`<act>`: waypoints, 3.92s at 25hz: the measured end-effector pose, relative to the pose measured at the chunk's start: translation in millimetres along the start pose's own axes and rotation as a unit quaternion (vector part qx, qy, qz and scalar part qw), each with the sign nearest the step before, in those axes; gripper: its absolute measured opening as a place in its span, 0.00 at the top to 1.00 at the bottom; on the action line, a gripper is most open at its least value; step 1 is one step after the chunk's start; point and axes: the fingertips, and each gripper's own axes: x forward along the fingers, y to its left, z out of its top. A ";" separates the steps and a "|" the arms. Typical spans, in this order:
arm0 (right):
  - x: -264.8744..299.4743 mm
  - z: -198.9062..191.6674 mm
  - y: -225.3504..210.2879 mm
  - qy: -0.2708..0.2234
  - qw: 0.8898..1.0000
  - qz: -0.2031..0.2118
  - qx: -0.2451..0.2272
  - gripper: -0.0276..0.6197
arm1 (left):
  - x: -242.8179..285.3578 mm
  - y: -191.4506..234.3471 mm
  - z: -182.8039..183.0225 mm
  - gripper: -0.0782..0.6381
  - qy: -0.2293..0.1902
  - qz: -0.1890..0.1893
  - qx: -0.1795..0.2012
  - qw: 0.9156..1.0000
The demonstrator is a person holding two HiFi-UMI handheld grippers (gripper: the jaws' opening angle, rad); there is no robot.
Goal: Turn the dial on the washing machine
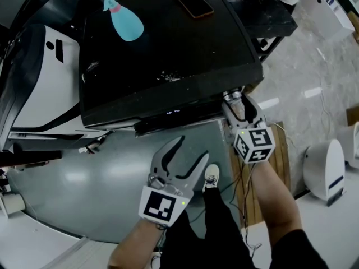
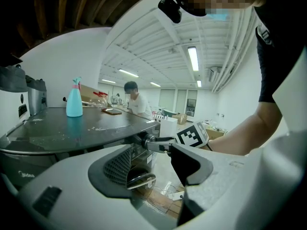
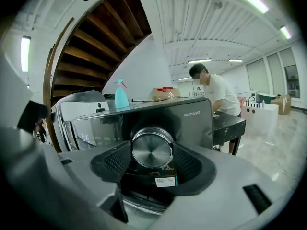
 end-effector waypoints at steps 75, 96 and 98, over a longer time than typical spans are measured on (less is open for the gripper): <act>-0.9 7.1 17.6 0.027 0.935 -0.061 -0.347 0.53 | -11.4 2.8 -12.4 0.56 0.000 0.002 -0.016 1.000; -3.4 11.6 11.3 -0.003 0.989 -0.016 -0.146 0.51 | -8.9 -1.4 -15.2 0.56 0.000 -0.001 -0.016 1.000; -3.6 11.8 11.3 -0.004 0.988 -0.021 -0.155 0.51 | -8.6 -1.6 -14.8 0.56 0.000 -0.001 -0.017 1.000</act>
